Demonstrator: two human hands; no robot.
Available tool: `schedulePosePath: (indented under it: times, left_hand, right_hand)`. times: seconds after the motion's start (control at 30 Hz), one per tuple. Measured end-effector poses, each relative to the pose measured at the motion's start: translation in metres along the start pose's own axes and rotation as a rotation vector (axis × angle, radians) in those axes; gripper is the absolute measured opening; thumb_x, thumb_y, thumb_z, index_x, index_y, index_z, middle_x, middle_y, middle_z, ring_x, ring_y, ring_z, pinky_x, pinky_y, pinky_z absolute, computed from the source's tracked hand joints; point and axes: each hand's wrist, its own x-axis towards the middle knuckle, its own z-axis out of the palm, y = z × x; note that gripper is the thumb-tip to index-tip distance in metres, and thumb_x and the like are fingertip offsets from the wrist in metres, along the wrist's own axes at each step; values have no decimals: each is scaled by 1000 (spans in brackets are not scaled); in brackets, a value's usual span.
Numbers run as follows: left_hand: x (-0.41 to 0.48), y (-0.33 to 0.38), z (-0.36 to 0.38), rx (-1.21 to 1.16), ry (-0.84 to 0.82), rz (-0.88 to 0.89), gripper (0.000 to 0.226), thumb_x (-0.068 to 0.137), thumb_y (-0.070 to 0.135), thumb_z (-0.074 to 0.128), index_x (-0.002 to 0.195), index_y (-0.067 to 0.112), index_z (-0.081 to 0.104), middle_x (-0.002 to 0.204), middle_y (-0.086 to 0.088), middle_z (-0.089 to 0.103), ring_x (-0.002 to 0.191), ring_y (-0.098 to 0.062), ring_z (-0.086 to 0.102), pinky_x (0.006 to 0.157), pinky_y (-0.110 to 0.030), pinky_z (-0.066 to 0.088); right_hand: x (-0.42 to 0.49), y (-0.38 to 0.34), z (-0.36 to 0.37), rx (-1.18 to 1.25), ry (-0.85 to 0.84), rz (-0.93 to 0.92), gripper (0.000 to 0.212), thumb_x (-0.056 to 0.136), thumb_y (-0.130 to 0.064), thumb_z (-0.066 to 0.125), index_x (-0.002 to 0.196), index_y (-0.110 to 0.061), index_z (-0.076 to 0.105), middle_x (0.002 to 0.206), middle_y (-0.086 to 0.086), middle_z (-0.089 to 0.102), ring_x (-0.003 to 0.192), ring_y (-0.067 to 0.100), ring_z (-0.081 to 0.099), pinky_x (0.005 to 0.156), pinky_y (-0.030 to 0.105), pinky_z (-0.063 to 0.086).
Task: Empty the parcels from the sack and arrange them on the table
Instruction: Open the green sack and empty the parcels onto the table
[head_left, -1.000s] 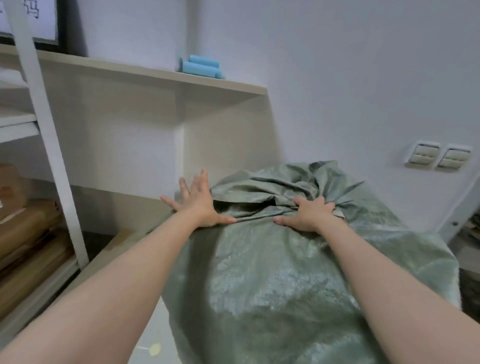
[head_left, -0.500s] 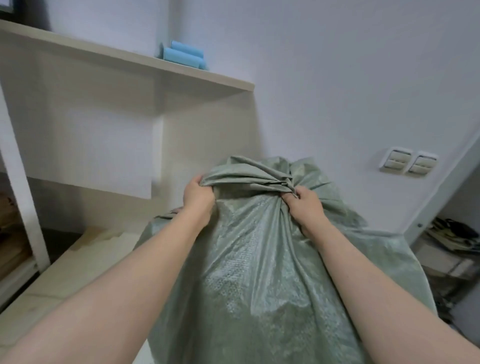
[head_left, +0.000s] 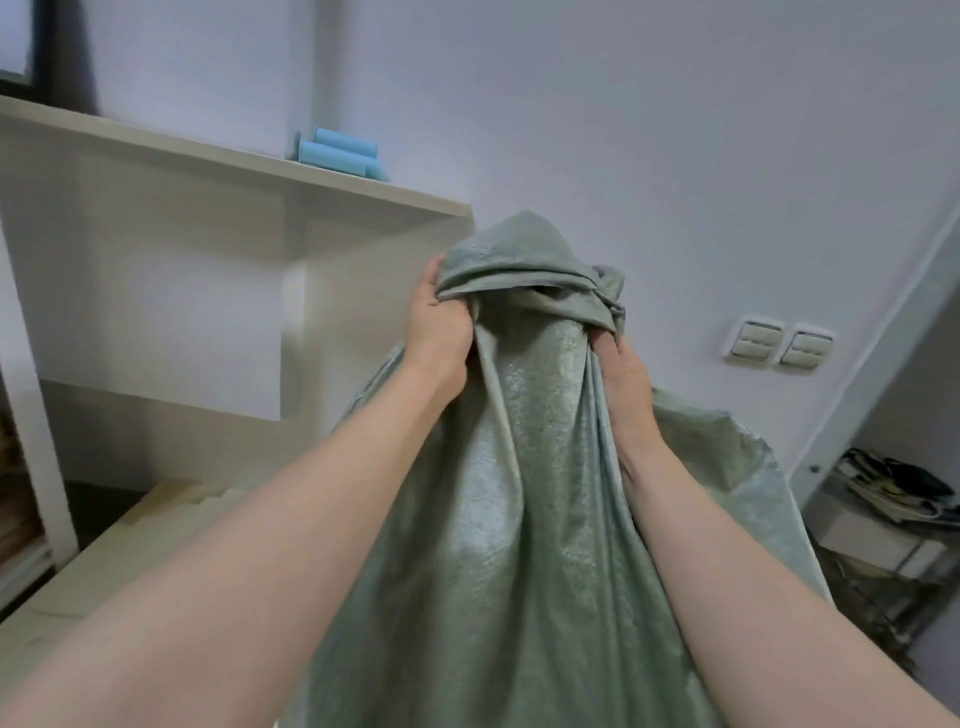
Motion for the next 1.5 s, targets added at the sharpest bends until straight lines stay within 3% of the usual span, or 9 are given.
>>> schedulePosePath:
  times: [0.2, 0.4, 0.57, 0.7, 0.83, 1.0, 1.13, 1.3, 1.5]
  left_hand:
    - [-6, -35, -22, 536, -185, -136, 25, 97, 5, 45, 113, 20, 56, 109, -3, 67, 97, -18, 61, 91, -31, 50]
    - [-15, -43, -60, 842, -338, -370, 74, 90, 11, 59, 150, 23, 18, 115, -3, 55, 76, -12, 53, 56, -23, 42]
    - [-22, -33, -57, 747, -474, -312, 130, 66, 62, 80, 152, 34, -13, 151, 13, 22, 135, -11, 33, 115, -33, 25]
    - [-59, -44, -36, 1314, -561, -293, 154, 43, 96, 57, 148, 21, -29, 163, -10, 9, 149, -26, 12, 119, -57, 7]
    - [-95, -48, -19, 1458, -508, -298, 148, 54, 90, 58, 150, 12, -24, 163, -15, -1, 150, -31, -6, 113, -64, -9]
    - [-100, -63, -24, 1554, -294, -371, 153, 54, 85, 65, 149, 4, -22, 156, -15, 31, 143, -36, 28, 112, -69, -3]
    - [-85, -88, -49, 1348, -216, -534, 112, 42, 92, 51, 125, 16, 54, 133, -11, 59, 121, -36, 53, 108, -61, 31]
    - [-87, -80, -29, 1049, 133, -549, 81, 88, 63, 54, 146, 9, 36, 152, -14, 35, 139, -33, 31, 115, -56, 21]
    - [-67, -52, -10, 131, 205, -495, 44, 87, 45, 68, 120, 18, 60, 105, -3, 68, 89, -21, 64, 63, -30, 50]
  right_hand:
    - [-3, 46, -7, -233, -64, 122, 27, 97, -30, 54, 95, -6, 65, 83, 1, 65, 74, 9, 56, 58, 16, 44]
    - [1, 49, 1, -602, 11, 26, 30, 98, -30, 47, 75, -11, 54, 70, 0, 54, 68, 18, 48, 59, 33, 31]
    - [-1, 36, -12, -640, 69, 35, 27, 97, -29, 47, 74, -16, 48, 72, -1, 52, 77, 22, 49, 60, 33, 30]
    - [-11, 23, -30, -724, -357, -39, 22, 92, -40, 58, 83, -20, 56, 77, -5, 59, 77, 15, 56, 65, 25, 42]
    - [-26, 7, -74, -1050, -279, -47, 89, 61, -82, 51, 134, -30, 49, 138, 2, 52, 132, 25, 42, 110, 54, 32]
    - [-51, 2, -157, -1377, -52, 560, 137, 61, -80, 67, 153, -19, -14, 159, 17, 15, 145, 40, 17, 111, 68, 18]
    - [-63, 23, -174, -786, -70, 666, 114, 67, -65, 76, 148, -2, 27, 145, 14, 46, 124, 31, 52, 102, 41, 46]
    - [-63, 35, -147, -606, -100, 632, 52, 92, -44, 60, 123, -3, 59, 117, 14, 63, 103, 31, 63, 90, 43, 54]
    - [-46, 15, -102, -409, -88, 400, 22, 99, -33, 47, 96, -13, 57, 80, 4, 57, 64, 12, 51, 44, 18, 42]
